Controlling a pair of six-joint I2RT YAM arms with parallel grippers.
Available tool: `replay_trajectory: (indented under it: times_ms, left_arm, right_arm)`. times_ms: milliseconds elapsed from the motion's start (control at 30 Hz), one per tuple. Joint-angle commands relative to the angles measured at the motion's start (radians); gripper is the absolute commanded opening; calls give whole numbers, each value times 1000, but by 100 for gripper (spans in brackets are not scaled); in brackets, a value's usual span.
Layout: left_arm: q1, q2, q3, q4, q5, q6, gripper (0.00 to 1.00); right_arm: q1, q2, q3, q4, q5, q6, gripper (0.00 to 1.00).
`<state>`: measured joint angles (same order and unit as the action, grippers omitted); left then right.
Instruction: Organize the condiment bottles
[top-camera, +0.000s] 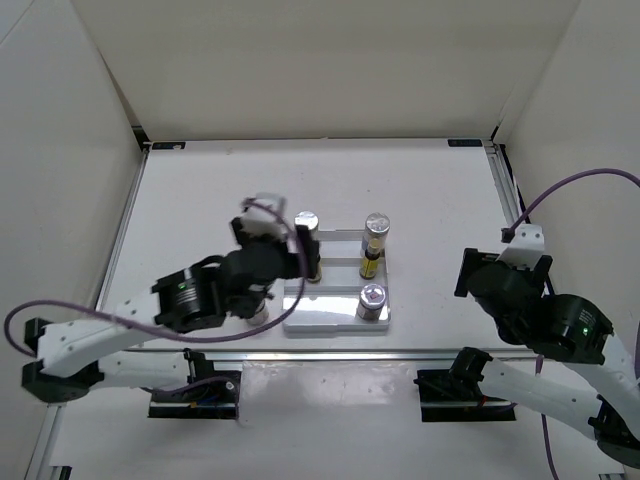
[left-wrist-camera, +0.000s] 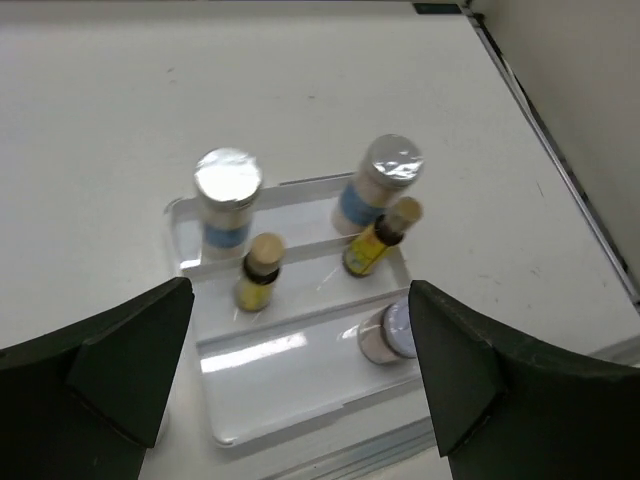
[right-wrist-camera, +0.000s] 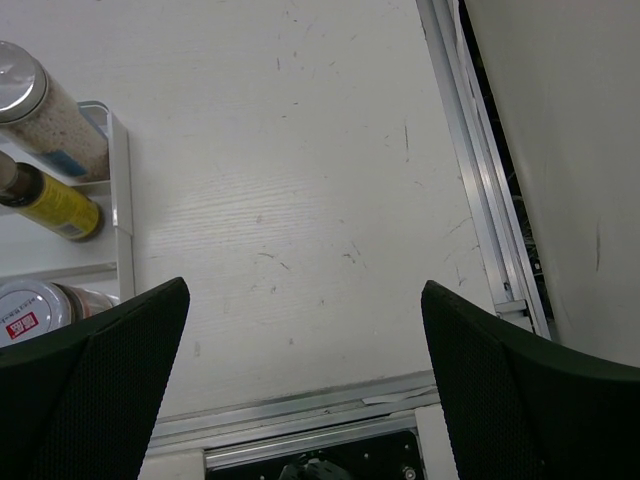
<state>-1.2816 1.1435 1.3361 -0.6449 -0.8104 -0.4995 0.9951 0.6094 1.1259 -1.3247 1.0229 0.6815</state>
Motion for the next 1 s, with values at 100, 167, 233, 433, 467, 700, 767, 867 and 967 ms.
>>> replay_trajectory:
  times_ms: [100, 167, 233, 433, 467, 700, 767, 867, 967]
  left_arm:
    - [83, -298, -397, -127, -136, -357, 99]
    - [152, -326, -451, -217, -80, -465, 99]
    - [270, -297, -463, -236, 41, -465, 99]
    - [499, -200, -509, -236, 267, -450, 99]
    - [513, -180, -524, -225, 295, -438, 99]
    - [559, -100, -569, -179, 375, -416, 99]
    - [580, -85, -589, -153, 424, -416, 99]
    - [591, -53, -614, -128, 455, -416, 99]
    - [600, -41, -614, -128, 473, -425, 91]
  right_arm:
    - [2, 1, -18, 59, 3, -23, 100]
    - [2, 12, -18, 70, -6, -33, 100]
    - [2, 23, -18, 70, -6, -42, 100]
    - [2, 43, -28, 79, -15, -42, 100]
    - [2, 43, -28, 79, -15, -42, 100]
    - [2, 33, -28, 79, -15, -42, 100]
    - [2, 42, -28, 79, -15, -51, 100]
    - [2, 43, -28, 79, -15, -51, 100]
    - [2, 43, -28, 79, -15, -51, 100]
